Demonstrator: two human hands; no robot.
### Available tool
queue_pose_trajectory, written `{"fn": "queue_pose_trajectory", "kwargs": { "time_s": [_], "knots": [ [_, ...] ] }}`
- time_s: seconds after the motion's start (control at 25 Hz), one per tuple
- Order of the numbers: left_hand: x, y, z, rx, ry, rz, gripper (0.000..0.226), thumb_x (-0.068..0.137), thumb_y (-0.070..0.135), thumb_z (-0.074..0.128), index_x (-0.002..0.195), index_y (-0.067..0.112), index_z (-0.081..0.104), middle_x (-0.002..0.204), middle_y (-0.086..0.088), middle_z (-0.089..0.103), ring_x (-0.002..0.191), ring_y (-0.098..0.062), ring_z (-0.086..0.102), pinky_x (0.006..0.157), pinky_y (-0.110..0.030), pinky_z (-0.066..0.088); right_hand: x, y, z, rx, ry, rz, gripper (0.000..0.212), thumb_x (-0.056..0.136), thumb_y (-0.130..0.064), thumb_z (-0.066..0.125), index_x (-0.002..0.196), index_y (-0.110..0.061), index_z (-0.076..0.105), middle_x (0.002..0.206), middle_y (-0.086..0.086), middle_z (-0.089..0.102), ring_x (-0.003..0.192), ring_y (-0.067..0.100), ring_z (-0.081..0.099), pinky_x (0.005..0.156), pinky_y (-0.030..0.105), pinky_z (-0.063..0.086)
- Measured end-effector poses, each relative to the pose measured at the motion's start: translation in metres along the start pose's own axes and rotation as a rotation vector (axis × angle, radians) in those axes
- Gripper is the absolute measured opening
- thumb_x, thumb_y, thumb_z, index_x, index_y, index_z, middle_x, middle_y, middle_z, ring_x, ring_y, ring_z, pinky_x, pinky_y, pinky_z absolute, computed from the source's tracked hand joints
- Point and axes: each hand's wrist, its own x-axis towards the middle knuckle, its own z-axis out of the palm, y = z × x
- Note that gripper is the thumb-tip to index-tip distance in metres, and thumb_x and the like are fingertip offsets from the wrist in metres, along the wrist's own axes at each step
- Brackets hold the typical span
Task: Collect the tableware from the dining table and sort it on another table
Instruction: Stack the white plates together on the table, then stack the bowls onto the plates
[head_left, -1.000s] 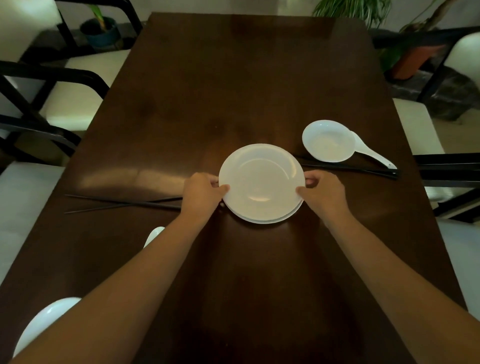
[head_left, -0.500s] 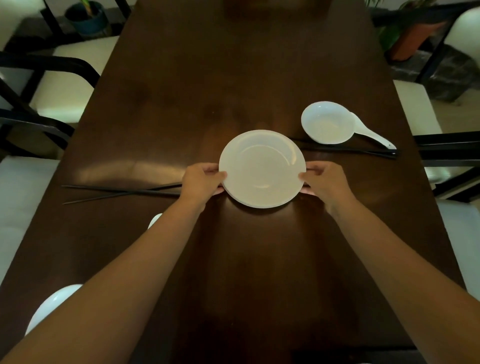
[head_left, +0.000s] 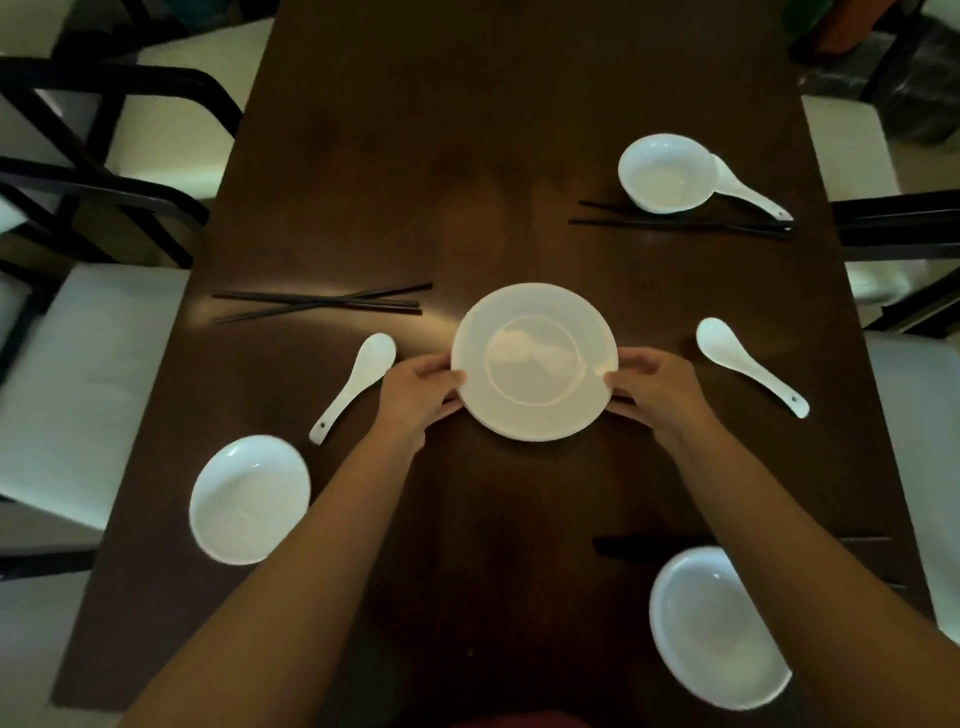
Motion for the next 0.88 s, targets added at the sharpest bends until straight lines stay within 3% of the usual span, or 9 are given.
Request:
{"fn": "queue_pose_trajectory", "kwargs": {
  "time_s": [0.32, 0.68, 0.76, 0.88],
  "knots": [
    [-0.046, -0.054, -0.042, -0.034, 0.017, -0.065, 0.035, 0.081, 0.004, 0.064, 0.116, 0.010, 0.060, 0.091, 0.003, 0.065, 0.084, -0.011, 0.063, 0.063, -0.023, 0.055, -0.052, 0.050, 0.007, -0.028, -0.071, 0.013, 0.026, 0.080, 0.003, 0.064, 0.098, -0.015, 0.058, 0.103, 0.009, 0.064, 0.098, 0.025, 0.062, 0.078, 0.039, 0.056],
    [-0.063, -0.078, -0.066, 0.050, 0.034, -0.011, 0.038, 0.081, 0.010, 0.067, 0.119, 0.009, 0.059, 0.100, -0.003, 0.064, 0.083, -0.010, 0.061, 0.055, -0.017, 0.054, -0.069, 0.068, 0.014, -0.212, -0.106, -0.035, 0.028, 0.079, -0.002, 0.065, 0.104, -0.013, 0.057, 0.109, 0.013, 0.063, 0.100, 0.027, 0.061, 0.082, 0.043, 0.056],
    [-0.068, -0.078, -0.070, 0.135, 0.030, 0.037, 0.040, 0.084, 0.015, 0.065, 0.122, 0.008, 0.056, 0.105, -0.006, 0.065, 0.086, -0.012, 0.063, 0.063, -0.022, 0.055, -0.075, 0.068, 0.015, -0.415, -0.044, -0.147, 0.033, 0.080, -0.010, 0.066, 0.111, -0.012, 0.057, 0.111, 0.013, 0.063, 0.098, 0.026, 0.061, 0.084, 0.040, 0.053],
    [-0.079, -0.074, -0.089, 0.404, 0.042, 0.257, 0.034, 0.087, 0.023, 0.059, 0.120, 0.014, 0.057, 0.100, 0.000, 0.066, 0.087, -0.011, 0.064, 0.079, -0.025, 0.052, -0.092, 0.062, 0.028, -0.717, 0.198, -0.525, 0.035, 0.080, -0.020, 0.066, 0.114, -0.015, 0.057, 0.117, 0.010, 0.059, 0.105, 0.025, 0.056, 0.086, 0.036, 0.046]
  ]
}}
